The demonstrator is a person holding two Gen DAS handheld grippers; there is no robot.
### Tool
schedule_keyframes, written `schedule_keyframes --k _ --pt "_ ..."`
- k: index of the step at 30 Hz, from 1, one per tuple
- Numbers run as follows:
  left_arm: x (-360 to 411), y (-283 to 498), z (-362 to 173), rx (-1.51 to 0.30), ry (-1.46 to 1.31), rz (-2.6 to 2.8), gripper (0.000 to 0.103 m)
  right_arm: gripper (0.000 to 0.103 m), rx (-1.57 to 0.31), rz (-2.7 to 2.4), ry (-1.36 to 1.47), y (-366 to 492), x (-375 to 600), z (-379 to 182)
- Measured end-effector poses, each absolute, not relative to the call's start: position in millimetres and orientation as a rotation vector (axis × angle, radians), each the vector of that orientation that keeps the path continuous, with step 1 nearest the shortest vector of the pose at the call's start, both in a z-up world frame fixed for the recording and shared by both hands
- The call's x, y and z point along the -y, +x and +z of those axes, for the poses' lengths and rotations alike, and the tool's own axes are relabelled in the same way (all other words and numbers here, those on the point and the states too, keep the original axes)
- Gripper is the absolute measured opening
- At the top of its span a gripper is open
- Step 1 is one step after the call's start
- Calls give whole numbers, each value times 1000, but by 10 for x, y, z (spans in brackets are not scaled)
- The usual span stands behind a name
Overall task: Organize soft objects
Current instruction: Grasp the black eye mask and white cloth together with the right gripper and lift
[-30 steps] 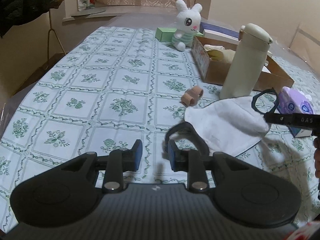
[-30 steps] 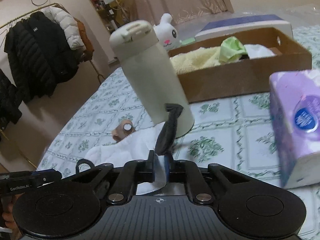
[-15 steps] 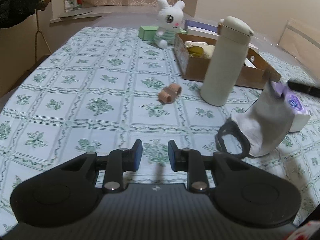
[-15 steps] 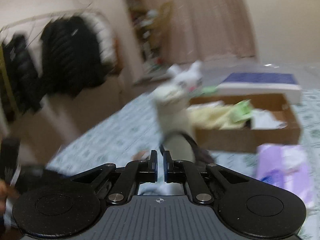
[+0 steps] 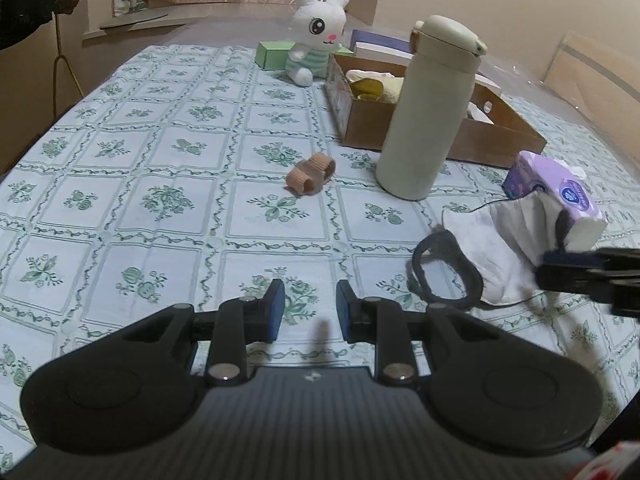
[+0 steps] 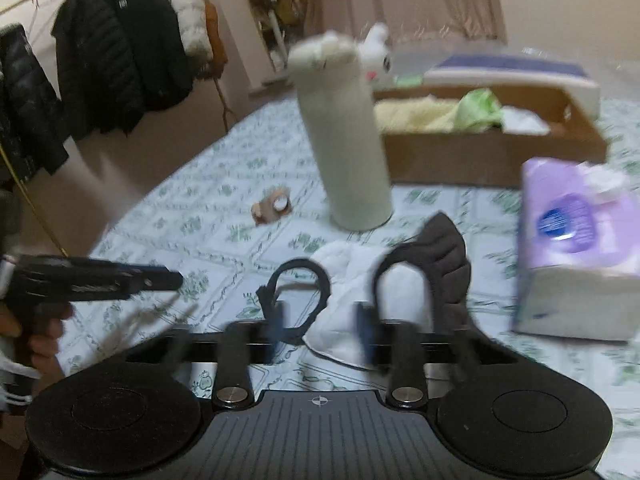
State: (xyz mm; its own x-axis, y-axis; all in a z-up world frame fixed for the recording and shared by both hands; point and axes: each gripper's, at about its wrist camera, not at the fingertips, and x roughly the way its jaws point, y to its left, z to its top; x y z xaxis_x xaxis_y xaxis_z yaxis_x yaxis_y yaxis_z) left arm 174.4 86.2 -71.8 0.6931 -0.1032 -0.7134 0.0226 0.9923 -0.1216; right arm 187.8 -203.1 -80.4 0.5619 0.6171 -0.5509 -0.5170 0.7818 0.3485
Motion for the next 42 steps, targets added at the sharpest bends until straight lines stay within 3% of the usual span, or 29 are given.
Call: schedule_keyframes --k 1,7,16,17,18,19,20,25,27,28,29,32,40,42 --pt "-846 1747 -725 -803 -104 -73 24 56 -689 664 157 1812 2107 -740" --pt "-785 1763 -752 -807 -92 -76 24 59 -627 551 235 1638 2503 -608" --pt "-806 1784 -779 -814 -77 -58 24 61 -709 325 349 1907 2656 -1028" --pt "-809 1789 -784 -816 -77 -57 24 57 -679 338 354 1918 2641 -1038" --pt "-809 1787 -785 -815 -76 -56 24 48 -646 341 343 1918 2601 -1021" --pt "-811 1786 -789 -812 -76 -58 24 21 -626 362 314 1933 2534 -987" --pt "-813 1785 -795 -812 -76 -60 24 9 -616 379 275 1955 2444 -947" --pt "-805 1836 -834 -820 -82 -72 24 9 -582 516 68 1949 1939 -831" --pt "-789 1867 -846 -821 -79 -81 24 14 -621 539 16 1979 1758 -883" --pt "-783 1875 -851 -821 -75 -85 24 25 -653 553 -16 1995 1671 -924" --pt "-776 1885 -854 -821 -72 -89 24 43 -675 563 -34 1995 1611 -978" --pt "-771 1909 -862 -819 -71 -99 24 69 -675 600 -48 1959 1524 -1034" --pt "-783 1968 -924 -822 -72 -105 24 72 -651 617 -300 1877 1326 -1191" --pt "-791 1982 -939 -822 -72 -106 24 67 -662 611 -264 1953 1372 -1200"
